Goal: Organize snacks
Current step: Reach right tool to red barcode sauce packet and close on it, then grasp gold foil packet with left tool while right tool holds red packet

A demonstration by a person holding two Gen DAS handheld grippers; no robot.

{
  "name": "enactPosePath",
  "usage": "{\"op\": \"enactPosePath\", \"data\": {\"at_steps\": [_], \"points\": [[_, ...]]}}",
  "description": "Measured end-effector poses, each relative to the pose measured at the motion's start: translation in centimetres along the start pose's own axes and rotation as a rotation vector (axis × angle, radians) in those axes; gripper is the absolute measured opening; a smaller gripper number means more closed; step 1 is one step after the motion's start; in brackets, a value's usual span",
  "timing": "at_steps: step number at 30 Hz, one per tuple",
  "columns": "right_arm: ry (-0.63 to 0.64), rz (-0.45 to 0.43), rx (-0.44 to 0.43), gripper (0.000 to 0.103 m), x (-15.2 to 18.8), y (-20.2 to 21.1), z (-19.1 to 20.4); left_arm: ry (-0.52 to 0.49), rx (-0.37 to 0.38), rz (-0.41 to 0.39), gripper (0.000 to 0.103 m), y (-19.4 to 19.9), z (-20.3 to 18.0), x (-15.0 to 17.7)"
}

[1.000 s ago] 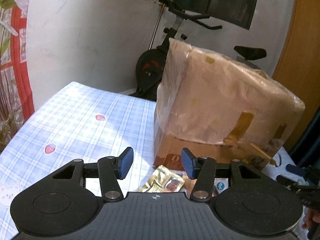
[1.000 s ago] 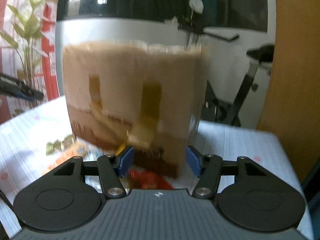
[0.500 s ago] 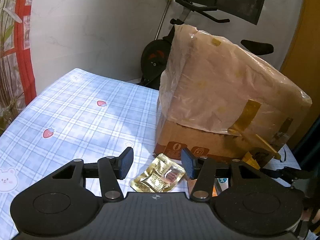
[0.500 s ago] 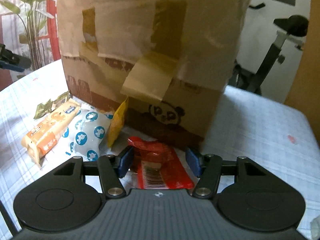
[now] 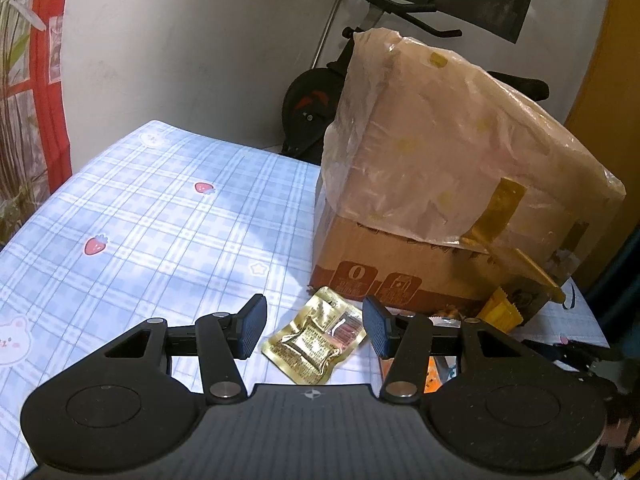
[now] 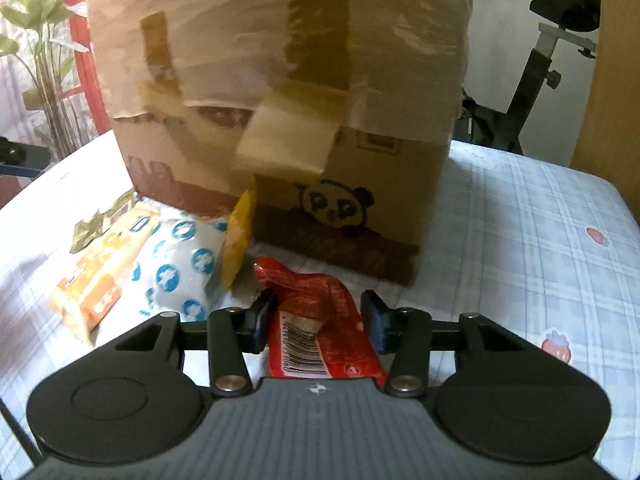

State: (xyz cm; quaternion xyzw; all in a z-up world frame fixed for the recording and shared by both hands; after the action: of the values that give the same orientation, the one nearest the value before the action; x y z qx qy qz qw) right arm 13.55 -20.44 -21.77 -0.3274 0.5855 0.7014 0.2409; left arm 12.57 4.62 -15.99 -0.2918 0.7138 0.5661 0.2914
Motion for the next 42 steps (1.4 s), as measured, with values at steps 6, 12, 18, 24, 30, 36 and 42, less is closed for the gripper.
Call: {"op": "enactPosePath", "data": {"at_steps": [6, 12, 18, 24, 30, 36, 42], "points": [[-0.069, -0.057, 0.035, 0.047, 1.8, 1.5, 0.6, -0.004, -0.002, 0.021, 0.055, -0.2, 0.4, 0.4], [-0.062, -0.081, 0.061, 0.047, 2.0, 1.9, 0.6, -0.003, -0.009, 0.045, 0.055, -0.7, 0.8, 1.1], [-0.009, -0.078, 0.063, 0.047, 2.0, 1.3, 1.3, -0.038, 0.029, 0.071, 0.055, -1.7, 0.6, 1.3], [-0.023, -0.074, 0.051, 0.047, 2.0, 1.3, 1.1, -0.152, 0.065, 0.110, 0.056, -4.1, -0.8, 1.7], [-0.031, -0.073, 0.044, 0.047, 2.0, 1.2, 0.9, -0.251, 0.103, 0.160, 0.062, -6.9, -1.1, 1.4], [-0.037, -0.074, 0.038, 0.047, 2.0, 1.3, 0.8, -0.332, 0.098, 0.165, 0.071, -8.3, -0.7, 1.3], [-0.039, -0.074, 0.036, 0.047, 2.0, 1.3, 0.8, -0.394, 0.105, 0.178, 0.075, -9.0, -1.3, 1.9]]}}
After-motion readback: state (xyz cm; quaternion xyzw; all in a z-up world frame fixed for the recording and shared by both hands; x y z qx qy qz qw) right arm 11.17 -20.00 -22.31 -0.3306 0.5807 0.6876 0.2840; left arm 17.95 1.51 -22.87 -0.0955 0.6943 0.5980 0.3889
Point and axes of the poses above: each gripper's, at about its wrist camera, not at the fingertips, and y roughly against the way its jaws point, z to its left, x to its underside, the point moved 3 cm from there along -y, roughly the way its jaws point, and after that the axes turned 2 degrees about -y, right-handed, at the moved point
